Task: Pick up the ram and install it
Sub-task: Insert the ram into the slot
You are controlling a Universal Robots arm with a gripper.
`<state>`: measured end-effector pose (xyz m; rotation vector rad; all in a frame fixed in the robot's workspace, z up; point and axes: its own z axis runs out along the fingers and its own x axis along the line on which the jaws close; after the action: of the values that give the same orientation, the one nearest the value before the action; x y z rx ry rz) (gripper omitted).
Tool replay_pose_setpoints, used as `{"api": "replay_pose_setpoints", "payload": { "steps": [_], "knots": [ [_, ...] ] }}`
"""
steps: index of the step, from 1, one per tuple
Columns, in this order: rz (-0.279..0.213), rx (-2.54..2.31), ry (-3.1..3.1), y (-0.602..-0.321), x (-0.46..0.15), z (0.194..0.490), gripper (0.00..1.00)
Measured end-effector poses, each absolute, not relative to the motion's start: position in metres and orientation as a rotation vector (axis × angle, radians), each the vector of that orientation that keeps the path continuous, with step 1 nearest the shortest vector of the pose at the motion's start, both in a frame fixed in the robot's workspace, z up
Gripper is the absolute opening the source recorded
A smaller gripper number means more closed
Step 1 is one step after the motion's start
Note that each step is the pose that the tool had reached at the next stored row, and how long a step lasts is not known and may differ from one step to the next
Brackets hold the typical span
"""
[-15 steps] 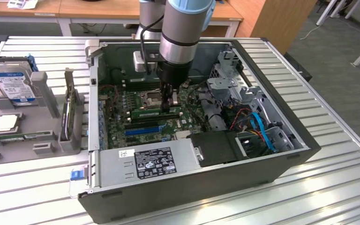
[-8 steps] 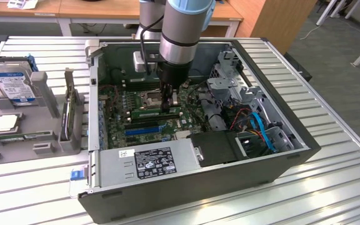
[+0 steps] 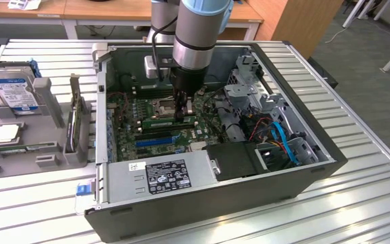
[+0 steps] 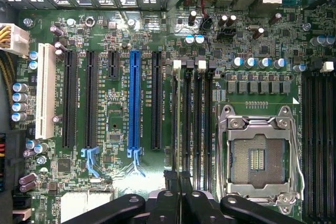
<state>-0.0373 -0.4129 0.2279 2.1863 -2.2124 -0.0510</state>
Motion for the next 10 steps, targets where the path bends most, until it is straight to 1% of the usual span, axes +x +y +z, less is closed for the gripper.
{"api": "replay_pose_setpoints", "payload": {
  "steps": [10],
  "knots": [
    [-0.051, 2.190, -2.209, -0.4129, -0.0373, 0.2274, 0.12]
  ]
}}
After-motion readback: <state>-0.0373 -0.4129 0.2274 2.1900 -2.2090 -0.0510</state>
